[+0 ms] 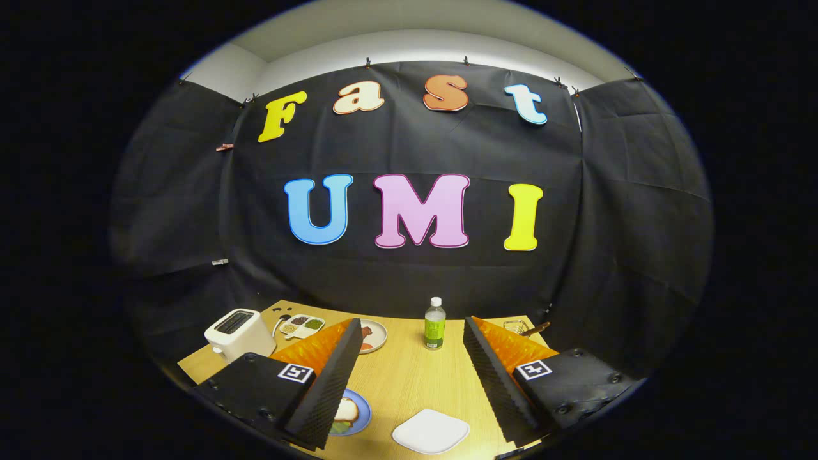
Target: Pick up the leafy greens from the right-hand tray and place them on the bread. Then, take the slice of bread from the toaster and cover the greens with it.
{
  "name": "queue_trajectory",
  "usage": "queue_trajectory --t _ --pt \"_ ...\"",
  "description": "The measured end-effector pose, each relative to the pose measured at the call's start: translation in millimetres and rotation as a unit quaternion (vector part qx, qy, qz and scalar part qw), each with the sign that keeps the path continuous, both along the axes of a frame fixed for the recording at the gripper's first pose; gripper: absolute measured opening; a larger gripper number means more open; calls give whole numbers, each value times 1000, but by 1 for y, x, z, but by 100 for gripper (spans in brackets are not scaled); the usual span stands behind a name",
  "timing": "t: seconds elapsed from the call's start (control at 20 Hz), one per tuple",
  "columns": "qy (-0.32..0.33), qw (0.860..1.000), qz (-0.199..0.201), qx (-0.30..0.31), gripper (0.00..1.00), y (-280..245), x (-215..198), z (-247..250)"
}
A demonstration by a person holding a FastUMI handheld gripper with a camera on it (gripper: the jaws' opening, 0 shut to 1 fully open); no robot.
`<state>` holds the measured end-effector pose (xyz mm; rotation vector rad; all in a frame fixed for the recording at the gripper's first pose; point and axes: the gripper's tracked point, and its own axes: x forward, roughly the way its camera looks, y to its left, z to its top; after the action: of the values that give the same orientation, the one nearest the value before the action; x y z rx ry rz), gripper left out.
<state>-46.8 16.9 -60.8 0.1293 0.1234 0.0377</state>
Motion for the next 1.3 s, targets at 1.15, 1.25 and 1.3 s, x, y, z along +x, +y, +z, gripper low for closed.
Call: queue_trajectory --t 1.15,1.25,1.3 --pt "-28 999 -1 -35 98 -57 16 18" --pt "-29 999 -1 -37 98 -60 16 18" --pt "-29 999 0 -35 98 -60 16 17"
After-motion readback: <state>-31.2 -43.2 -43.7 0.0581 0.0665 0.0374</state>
